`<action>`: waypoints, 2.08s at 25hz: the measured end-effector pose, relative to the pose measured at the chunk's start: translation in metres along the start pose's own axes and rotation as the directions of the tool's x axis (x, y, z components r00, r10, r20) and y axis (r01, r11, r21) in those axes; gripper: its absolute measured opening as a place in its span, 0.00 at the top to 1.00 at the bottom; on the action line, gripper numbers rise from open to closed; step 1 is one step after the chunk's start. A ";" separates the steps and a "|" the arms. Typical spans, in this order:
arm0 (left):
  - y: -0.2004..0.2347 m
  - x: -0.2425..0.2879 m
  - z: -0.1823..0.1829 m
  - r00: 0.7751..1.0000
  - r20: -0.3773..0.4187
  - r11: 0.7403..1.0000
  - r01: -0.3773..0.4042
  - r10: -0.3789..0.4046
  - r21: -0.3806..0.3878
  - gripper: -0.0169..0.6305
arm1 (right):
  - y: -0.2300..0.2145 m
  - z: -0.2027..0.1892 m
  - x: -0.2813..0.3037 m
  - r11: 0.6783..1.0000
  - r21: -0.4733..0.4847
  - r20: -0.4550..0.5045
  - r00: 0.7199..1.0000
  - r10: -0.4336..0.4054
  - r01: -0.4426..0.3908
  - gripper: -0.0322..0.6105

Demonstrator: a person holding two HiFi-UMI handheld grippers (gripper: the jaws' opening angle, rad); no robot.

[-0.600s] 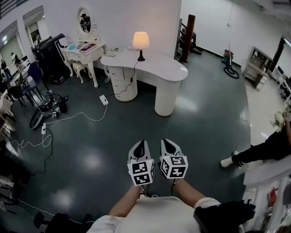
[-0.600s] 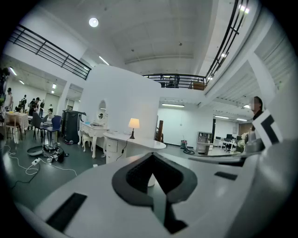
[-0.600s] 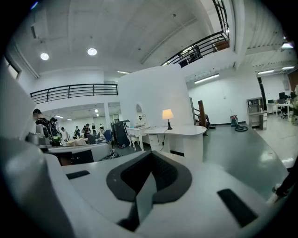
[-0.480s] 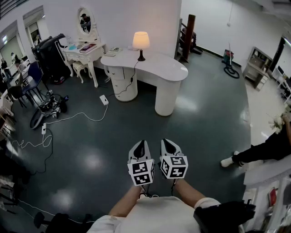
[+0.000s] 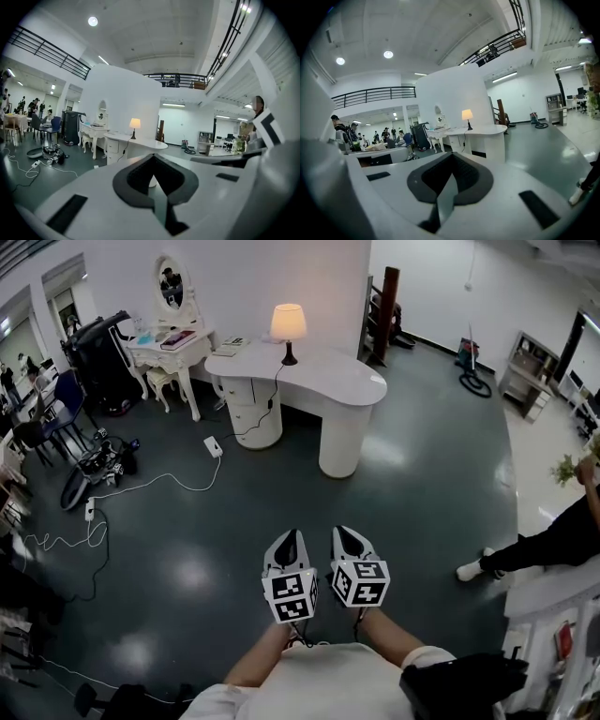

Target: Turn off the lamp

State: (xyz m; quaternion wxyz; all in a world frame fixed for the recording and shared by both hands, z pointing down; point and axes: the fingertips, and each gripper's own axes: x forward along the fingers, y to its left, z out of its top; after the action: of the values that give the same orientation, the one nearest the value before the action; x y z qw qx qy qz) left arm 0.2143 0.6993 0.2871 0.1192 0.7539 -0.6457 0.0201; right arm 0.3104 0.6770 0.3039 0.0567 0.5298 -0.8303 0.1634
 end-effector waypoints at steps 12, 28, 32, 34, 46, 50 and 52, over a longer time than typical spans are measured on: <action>0.036 0.018 0.007 1.000 0.005 0.999 0.025 -0.025 0.021 0.96 | 0.020 0.007 0.032 1.000 -0.008 0.012 1.000 -0.010 0.010 0.95; 0.071 0.060 -0.014 0.998 -0.061 1.000 0.019 -0.020 -0.023 0.96 | 0.014 -0.011 0.085 0.999 -0.015 -0.071 0.997 -0.039 0.038 0.95; 0.080 0.088 -0.014 0.998 -0.067 1.000 0.014 -0.014 -0.003 0.96 | 0.006 -0.003 0.117 0.999 -0.003 -0.062 0.997 -0.035 0.035 0.95; 0.087 0.102 -0.009 0.997 -0.071 1.000 0.008 -0.008 0.000 0.96 | 0.005 0.005 0.133 1.000 -0.001 -0.057 0.998 -0.029 0.029 0.95; 0.107 0.191 0.022 0.998 -0.062 1.000 -0.011 0.011 0.001 0.96 | -0.026 0.047 0.219 1.000 -0.005 -0.064 0.998 -0.007 0.007 0.95; 0.106 0.220 0.029 0.998 -0.064 1.000 -0.012 0.012 0.010 0.96 | -0.040 0.060 0.244 1.000 -0.009 -0.063 0.998 -0.001 0.000 0.95; 0.109 0.234 0.034 0.998 -0.063 1.000 -0.015 0.016 0.011 0.96 | -0.045 0.067 0.258 1.000 -0.011 -0.064 0.998 0.004 -0.005 0.95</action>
State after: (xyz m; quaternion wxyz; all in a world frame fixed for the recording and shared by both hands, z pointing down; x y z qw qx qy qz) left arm 0.1421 0.4502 0.3140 0.1351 0.7486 -0.6473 0.0482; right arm 0.2444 0.4158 0.3196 0.0859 0.5221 -0.8301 0.1758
